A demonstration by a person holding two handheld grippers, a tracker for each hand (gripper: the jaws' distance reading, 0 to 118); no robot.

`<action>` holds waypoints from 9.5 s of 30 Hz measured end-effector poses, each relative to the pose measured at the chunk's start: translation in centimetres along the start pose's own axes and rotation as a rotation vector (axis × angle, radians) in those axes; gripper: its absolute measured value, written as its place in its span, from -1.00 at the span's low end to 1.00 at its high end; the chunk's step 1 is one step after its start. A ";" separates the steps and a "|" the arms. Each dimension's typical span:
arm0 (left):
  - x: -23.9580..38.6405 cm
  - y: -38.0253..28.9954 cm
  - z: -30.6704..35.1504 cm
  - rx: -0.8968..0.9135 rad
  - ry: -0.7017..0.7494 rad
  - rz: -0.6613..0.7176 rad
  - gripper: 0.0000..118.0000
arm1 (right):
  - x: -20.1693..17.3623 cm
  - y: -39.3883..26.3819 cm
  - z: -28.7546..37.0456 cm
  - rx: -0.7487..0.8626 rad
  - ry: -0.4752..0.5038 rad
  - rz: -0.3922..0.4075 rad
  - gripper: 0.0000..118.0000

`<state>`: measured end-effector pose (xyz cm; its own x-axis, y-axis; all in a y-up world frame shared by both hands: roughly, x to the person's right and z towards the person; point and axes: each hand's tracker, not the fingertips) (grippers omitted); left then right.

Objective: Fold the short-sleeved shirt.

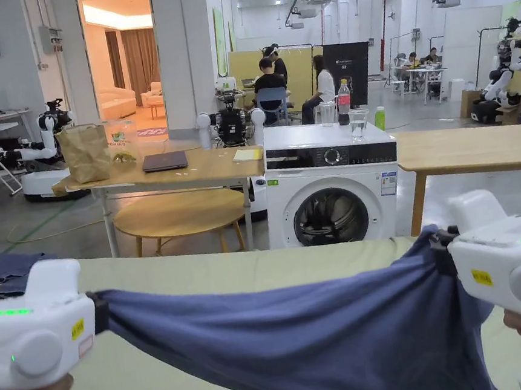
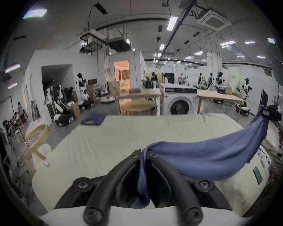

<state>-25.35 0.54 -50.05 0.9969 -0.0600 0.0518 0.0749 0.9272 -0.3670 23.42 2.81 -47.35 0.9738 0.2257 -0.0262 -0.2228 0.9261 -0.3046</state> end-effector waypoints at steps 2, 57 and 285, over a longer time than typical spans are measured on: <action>0.0 3.2 0.4 0.052 0.026 -0.038 -1.00 | 1.2 2.4 0.2 0.035 -0.016 -0.024 -0.97; -1.0 -32.1 12.0 -0.409 -0.035 0.020 -1.00 | -8.7 -34.0 15.3 -0.436 0.000 -0.142 -0.97; -2.9 -24.6 13.1 -0.360 -0.105 0.032 -0.94 | -4.8 -28.7 18.1 -0.341 -0.025 -0.187 -0.97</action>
<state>-30.45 -17.25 -29.01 0.9921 0.0224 0.1236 0.0670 0.7376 -0.6719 24.30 -19.34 -21.27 0.9939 0.0737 0.0815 -0.0101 0.7994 -0.6007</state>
